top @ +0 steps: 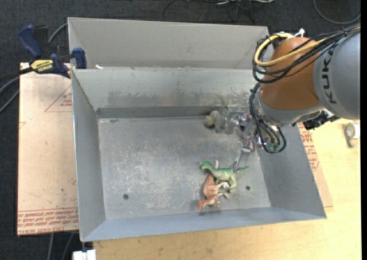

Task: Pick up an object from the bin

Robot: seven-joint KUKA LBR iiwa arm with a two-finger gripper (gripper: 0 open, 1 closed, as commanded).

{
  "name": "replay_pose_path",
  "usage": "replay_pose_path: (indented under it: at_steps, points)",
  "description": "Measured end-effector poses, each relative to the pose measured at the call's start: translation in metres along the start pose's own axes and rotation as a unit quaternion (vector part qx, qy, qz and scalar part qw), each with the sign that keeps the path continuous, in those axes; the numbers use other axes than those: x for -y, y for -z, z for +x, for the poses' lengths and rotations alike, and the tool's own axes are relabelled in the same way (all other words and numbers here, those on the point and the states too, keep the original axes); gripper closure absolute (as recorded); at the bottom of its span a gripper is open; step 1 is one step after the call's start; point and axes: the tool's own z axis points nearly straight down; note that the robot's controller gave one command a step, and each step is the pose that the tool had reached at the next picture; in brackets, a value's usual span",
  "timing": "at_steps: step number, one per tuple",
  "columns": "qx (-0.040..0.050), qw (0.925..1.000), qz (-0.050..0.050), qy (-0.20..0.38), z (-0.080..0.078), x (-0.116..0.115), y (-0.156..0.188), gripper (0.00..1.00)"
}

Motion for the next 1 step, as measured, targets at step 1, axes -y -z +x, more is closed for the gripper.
replay_pose_path:
  at_steps: [1]
  points:
    - [-0.0139, 0.9975, 0.001, -0.069, 0.0422, -0.015, -0.0615, 0.0]
